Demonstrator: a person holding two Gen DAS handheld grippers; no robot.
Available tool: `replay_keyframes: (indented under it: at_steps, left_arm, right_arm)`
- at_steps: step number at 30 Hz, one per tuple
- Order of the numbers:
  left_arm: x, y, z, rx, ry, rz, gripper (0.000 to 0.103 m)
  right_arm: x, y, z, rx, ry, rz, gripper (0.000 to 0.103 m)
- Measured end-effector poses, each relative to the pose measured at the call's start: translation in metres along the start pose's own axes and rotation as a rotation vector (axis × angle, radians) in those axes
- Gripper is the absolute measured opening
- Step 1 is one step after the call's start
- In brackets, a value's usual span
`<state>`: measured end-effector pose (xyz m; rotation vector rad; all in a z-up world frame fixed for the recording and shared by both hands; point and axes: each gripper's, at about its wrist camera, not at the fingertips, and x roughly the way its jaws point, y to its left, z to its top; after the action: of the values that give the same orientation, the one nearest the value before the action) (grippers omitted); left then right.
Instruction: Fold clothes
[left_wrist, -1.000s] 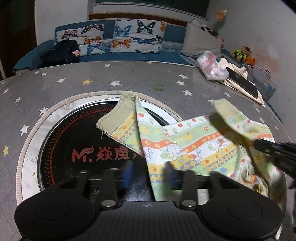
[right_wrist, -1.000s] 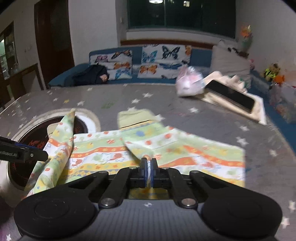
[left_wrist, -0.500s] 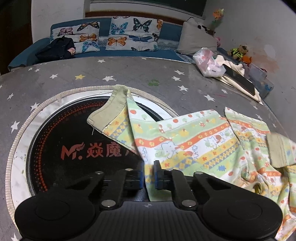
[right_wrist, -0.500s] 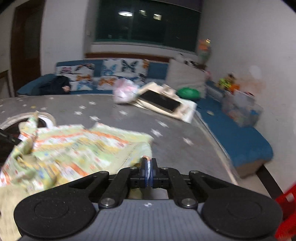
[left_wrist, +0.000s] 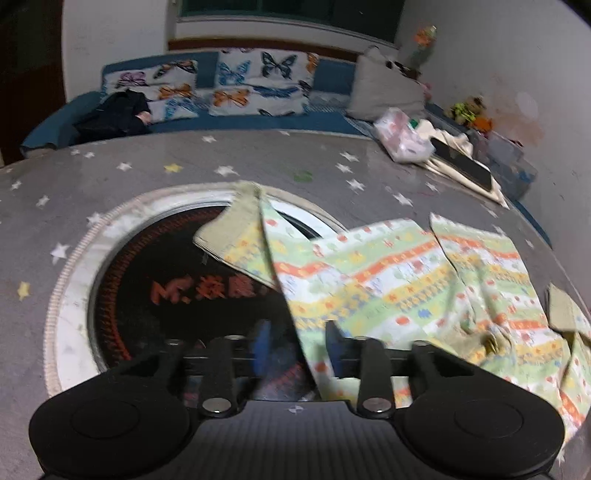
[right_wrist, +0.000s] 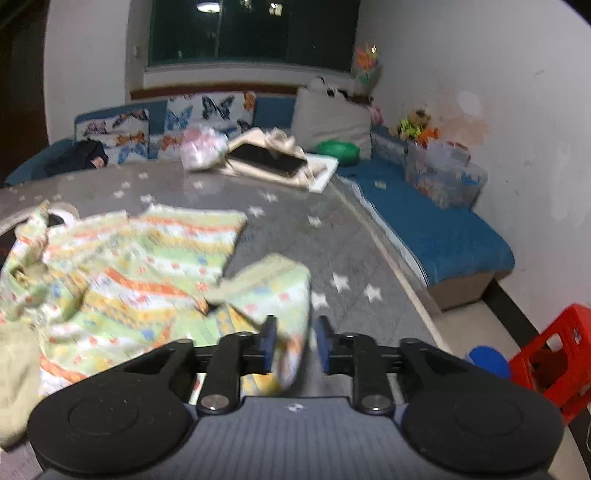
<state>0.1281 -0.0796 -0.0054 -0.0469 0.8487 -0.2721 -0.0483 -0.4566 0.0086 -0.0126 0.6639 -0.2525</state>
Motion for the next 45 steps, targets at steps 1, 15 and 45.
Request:
replay_keyframes:
  at_steps: [1, 15, 45]
  left_arm:
    - [0.001, 0.002, 0.003, -0.016, 0.001, 0.003, 0.049]
    - [0.055, 0.012, 0.035, -0.118, 0.034, 0.029, 0.039]
    - [-0.021, 0.025, -0.002, -0.011, -0.048, 0.072, 0.070]
  right_arm:
    - [-0.002, 0.002, 0.002, 0.003, -0.011, 0.014, 0.034]
    - [0.017, 0.076, 0.012, -0.092, 0.029, 0.320, 0.042]
    - [0.007, 0.253, 0.016, -0.430, 0.021, 0.698, 0.044]
